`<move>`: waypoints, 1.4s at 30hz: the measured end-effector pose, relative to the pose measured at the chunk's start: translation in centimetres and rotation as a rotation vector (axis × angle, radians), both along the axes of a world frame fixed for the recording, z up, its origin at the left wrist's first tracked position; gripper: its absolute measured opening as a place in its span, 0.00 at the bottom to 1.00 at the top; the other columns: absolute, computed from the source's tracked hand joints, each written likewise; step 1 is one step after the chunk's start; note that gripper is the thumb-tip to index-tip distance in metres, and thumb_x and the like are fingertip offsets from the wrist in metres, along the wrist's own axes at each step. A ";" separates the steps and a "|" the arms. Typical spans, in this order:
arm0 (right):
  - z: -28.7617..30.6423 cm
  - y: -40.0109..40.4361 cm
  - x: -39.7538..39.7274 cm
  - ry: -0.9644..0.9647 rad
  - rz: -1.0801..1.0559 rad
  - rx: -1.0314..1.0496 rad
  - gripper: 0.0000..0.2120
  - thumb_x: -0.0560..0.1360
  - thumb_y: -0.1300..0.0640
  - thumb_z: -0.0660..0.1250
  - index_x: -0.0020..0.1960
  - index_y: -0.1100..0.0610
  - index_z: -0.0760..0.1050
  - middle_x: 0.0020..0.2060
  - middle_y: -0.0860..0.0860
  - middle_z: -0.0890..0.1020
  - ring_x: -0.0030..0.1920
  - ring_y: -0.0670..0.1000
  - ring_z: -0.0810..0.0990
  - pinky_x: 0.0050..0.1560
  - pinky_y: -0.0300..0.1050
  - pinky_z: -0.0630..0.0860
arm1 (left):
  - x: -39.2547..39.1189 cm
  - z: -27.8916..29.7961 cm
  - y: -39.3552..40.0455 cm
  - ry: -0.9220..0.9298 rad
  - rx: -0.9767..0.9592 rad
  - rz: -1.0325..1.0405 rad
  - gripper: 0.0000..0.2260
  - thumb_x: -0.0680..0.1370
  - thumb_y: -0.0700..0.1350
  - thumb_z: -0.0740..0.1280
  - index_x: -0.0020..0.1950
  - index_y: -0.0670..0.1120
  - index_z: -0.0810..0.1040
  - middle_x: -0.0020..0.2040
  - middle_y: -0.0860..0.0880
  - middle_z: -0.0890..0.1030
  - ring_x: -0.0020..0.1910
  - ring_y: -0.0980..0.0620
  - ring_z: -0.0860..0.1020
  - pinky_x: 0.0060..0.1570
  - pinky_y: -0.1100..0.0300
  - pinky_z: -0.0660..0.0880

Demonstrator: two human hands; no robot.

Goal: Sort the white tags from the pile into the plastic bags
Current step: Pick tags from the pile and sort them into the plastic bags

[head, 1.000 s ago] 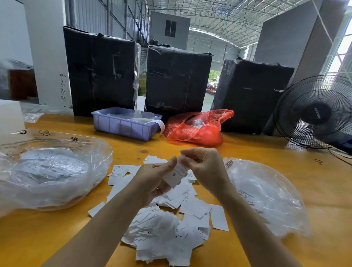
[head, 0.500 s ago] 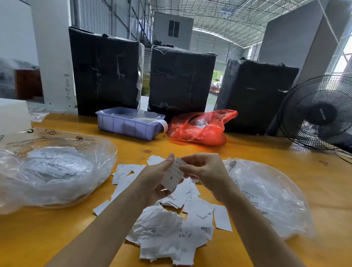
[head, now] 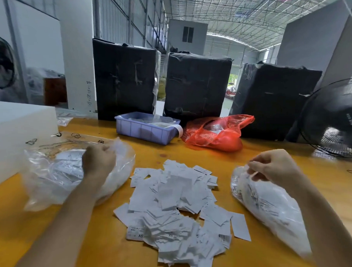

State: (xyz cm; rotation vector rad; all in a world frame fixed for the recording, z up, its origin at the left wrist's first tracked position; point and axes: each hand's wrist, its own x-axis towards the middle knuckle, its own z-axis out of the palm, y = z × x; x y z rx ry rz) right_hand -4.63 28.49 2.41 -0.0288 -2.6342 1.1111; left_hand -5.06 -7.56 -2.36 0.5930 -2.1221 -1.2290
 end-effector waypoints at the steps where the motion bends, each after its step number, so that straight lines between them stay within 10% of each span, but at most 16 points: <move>1: 0.0 1.7 -0.2 -0.050 -0.072 0.074 0.05 0.74 0.64 0.68 0.39 0.62 0.80 0.33 0.55 0.83 0.32 0.52 0.83 0.35 0.44 0.79 | 0.2 -0.2 -1.3 -0.021 -0.064 0.080 0.12 0.78 0.37 0.63 0.59 0.34 0.78 0.56 0.35 0.80 0.54 0.36 0.77 0.51 0.48 0.74; 7: -3.2 7.1 -0.8 -0.385 -0.259 0.494 0.09 0.73 0.67 0.67 0.52 0.69 0.79 0.41 0.60 0.84 0.33 0.54 0.80 0.33 0.44 0.77 | 0.8 -0.9 -2.9 -0.225 -0.283 0.193 0.16 0.72 0.29 0.66 0.58 0.27 0.70 0.54 0.25 0.74 0.52 0.27 0.73 0.47 0.41 0.71; 12: -5.2 7.2 -1.4 -0.386 -0.237 0.575 0.19 0.70 0.53 0.74 0.56 0.63 0.79 0.53 0.56 0.83 0.52 0.52 0.82 0.55 0.47 0.77 | 0.9 -1.0 -1.6 -0.360 -0.388 0.227 0.20 0.73 0.34 0.68 0.63 0.31 0.67 0.62 0.29 0.66 0.58 0.30 0.66 0.52 0.40 0.68; 16: -6.7 7.0 -1.5 -0.327 -0.291 0.511 0.08 0.66 0.60 0.76 0.37 0.65 0.81 0.36 0.60 0.83 0.31 0.49 0.74 0.33 0.41 0.68 | 0.4 -0.3 -0.6 -0.341 -0.442 0.205 0.21 0.74 0.40 0.69 0.63 0.34 0.68 0.64 0.32 0.65 0.61 0.32 0.64 0.56 0.42 0.67; 33: -4.4 7.5 -1.4 -0.265 -0.379 0.388 0.08 0.70 0.62 0.72 0.34 0.66 0.81 0.30 0.57 0.83 0.31 0.55 0.80 0.33 0.44 0.74 | -0.2 -1.4 9.7 0.083 -0.588 -0.445 0.18 0.75 0.43 0.69 0.64 0.43 0.75 0.61 0.44 0.76 0.62 0.45 0.71 0.62 0.59 0.62; 38: -3.9 8.2 -1.5 -0.207 -0.387 0.254 0.09 0.73 0.67 0.66 0.45 0.75 0.78 0.33 0.63 0.80 0.28 0.54 0.68 0.32 0.45 0.65 | 0.1 -1.8 11.2 0.096 -0.585 -0.583 0.15 0.76 0.43 0.68 0.63 0.43 0.76 0.61 0.46 0.77 0.62 0.48 0.72 0.61 0.60 0.67; 42: -1.2 6.0 -0.3 -0.072 -0.128 -0.032 0.05 0.71 0.67 0.71 0.42 0.70 0.80 0.38 0.62 0.84 0.35 0.57 0.83 0.35 0.46 0.80 | 0.8 -1.3 12.6 0.119 -0.347 -0.696 0.14 0.75 0.44 0.70 0.60 0.44 0.78 0.57 0.49 0.79 0.55 0.53 0.76 0.55 0.62 0.73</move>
